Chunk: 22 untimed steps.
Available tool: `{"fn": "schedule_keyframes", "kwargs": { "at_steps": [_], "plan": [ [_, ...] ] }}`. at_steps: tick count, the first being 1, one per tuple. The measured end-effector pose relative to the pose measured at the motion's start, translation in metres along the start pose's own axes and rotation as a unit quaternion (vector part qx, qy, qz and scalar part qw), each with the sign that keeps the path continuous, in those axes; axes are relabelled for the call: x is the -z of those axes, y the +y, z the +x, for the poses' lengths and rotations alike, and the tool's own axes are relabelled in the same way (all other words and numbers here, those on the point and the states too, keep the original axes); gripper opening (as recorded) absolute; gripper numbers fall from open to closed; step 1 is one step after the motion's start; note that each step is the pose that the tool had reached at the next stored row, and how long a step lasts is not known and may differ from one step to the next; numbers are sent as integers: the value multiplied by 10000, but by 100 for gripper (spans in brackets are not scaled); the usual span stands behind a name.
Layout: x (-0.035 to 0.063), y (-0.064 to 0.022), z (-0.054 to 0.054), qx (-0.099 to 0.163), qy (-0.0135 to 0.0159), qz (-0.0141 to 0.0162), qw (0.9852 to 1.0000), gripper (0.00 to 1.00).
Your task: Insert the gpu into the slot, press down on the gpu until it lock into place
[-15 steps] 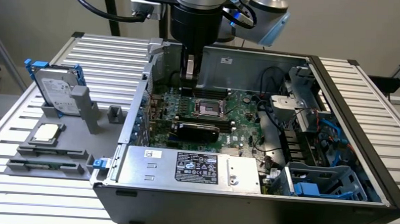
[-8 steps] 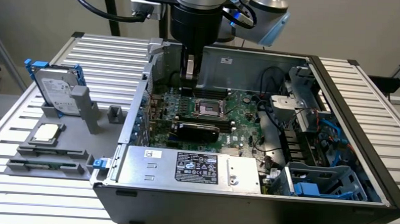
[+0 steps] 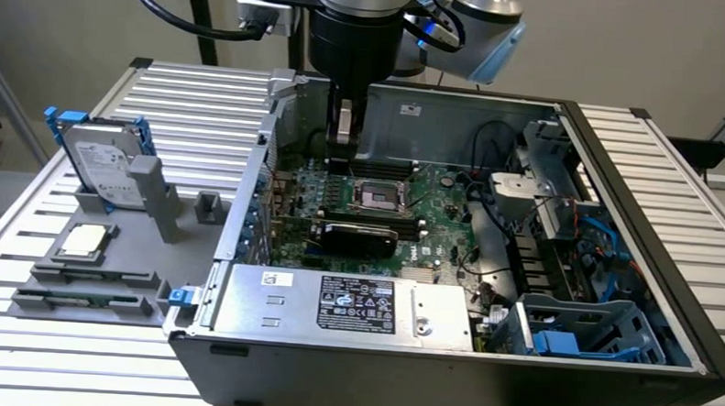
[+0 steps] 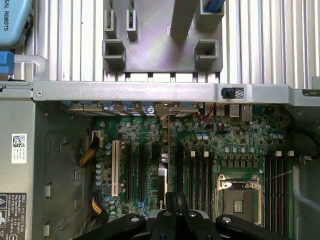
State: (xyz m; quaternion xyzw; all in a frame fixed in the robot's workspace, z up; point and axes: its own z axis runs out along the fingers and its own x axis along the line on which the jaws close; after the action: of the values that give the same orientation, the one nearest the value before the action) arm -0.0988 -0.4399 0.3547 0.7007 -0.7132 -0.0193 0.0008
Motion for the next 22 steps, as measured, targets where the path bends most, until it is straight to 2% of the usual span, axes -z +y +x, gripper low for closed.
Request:
{"fn": "schedule_keyframes", "kwargs": {
  "at_steps": [22],
  "plan": [
    [0,0,0,0,0,0,10000,11]
  ]
}}
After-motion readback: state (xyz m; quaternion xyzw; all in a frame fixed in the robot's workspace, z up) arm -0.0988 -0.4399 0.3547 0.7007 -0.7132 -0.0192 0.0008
